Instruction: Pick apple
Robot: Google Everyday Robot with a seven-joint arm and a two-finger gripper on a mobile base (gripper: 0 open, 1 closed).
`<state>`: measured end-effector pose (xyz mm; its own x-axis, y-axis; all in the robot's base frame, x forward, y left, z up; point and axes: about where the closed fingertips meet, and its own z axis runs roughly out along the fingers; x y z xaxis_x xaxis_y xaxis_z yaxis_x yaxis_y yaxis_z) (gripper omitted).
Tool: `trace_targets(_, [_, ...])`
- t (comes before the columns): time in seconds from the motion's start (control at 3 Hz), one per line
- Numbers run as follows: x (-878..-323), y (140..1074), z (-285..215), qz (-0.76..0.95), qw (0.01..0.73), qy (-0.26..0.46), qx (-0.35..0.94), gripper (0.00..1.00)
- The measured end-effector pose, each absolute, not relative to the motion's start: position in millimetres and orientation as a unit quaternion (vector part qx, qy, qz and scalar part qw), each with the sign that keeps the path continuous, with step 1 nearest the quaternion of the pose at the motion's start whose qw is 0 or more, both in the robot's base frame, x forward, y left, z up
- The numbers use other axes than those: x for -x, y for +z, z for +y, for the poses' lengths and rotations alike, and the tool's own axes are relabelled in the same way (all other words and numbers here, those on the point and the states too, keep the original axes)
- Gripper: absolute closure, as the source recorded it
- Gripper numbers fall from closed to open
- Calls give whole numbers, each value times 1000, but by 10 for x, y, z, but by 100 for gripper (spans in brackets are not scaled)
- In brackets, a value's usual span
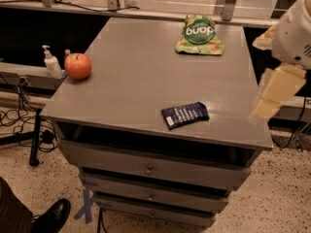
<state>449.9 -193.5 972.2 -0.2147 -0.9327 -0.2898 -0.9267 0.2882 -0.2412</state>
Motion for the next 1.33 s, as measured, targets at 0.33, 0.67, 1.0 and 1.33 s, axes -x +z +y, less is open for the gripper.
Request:
trace_targets(0.33, [-4695,9629,-1489,774,234,42,587,0])
trace_targets(0.67, [-4889,9482,-958,756,283,102,581,0])
trace_targets(1.0, [-4951,9550,-864,752,303,106,576,0])
trace_targets(1.33, [-4950,9550,-863,752,303,106,576,0])
